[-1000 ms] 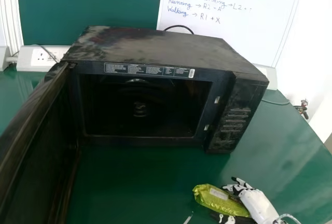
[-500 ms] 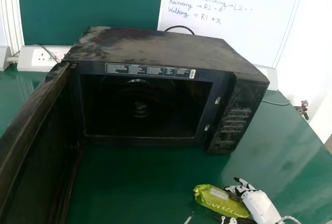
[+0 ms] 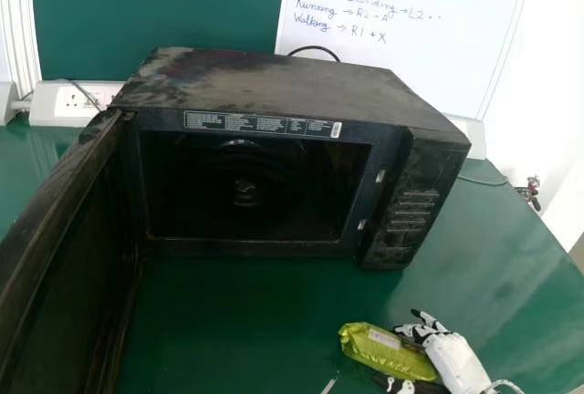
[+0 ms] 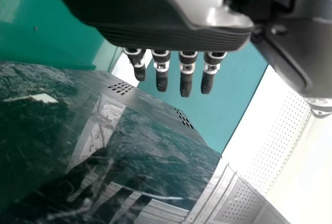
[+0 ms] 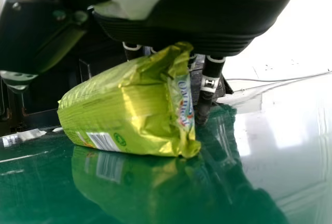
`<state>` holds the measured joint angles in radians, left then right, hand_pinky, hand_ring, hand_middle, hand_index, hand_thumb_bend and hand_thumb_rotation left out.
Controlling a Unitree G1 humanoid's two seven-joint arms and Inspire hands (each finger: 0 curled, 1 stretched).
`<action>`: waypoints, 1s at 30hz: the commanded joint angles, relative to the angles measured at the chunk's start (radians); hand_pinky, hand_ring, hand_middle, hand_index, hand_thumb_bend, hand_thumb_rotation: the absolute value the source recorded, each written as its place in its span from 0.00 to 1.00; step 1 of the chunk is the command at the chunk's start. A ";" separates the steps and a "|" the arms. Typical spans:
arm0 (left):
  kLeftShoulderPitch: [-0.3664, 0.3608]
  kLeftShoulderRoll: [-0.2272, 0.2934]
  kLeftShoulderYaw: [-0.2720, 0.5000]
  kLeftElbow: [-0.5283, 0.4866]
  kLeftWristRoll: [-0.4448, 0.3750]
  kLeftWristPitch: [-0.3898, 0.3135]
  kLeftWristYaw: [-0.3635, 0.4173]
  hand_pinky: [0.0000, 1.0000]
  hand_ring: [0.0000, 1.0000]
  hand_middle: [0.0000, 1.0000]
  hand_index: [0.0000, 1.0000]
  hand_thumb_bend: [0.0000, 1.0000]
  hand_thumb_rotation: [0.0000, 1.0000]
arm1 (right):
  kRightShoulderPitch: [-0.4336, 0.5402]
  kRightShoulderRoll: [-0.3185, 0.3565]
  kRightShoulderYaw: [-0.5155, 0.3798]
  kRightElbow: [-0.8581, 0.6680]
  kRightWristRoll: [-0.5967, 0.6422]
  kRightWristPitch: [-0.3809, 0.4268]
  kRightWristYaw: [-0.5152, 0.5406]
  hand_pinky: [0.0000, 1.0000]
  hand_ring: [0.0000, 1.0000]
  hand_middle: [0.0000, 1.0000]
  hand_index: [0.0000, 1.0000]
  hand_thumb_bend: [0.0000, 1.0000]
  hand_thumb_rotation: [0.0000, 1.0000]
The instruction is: Put biscuit inside oven
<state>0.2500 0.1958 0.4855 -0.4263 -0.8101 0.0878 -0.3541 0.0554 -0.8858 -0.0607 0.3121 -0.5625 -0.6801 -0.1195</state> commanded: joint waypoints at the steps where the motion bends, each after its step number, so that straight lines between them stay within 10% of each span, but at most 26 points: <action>1: 0.010 -0.002 0.008 -0.009 -0.015 -0.003 -0.001 1.00 0.99 0.98 0.98 0.88 0.87 | 0.008 0.017 0.031 0.053 -0.029 0.002 -0.002 0.62 0.74 0.80 0.75 1.00 0.27; 30: 0.027 0.008 0.016 -0.034 -0.024 -0.006 0.001 1.00 0.99 0.98 0.99 0.89 0.87 | -0.044 0.021 0.095 0.093 -0.075 0.003 -0.079 0.48 0.62 0.67 0.67 1.00 0.14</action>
<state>0.2650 0.1984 0.4874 -0.4481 -0.8285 0.0878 -0.3523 -0.0125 -0.8773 0.0071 0.3805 -0.6137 -0.6975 -0.2189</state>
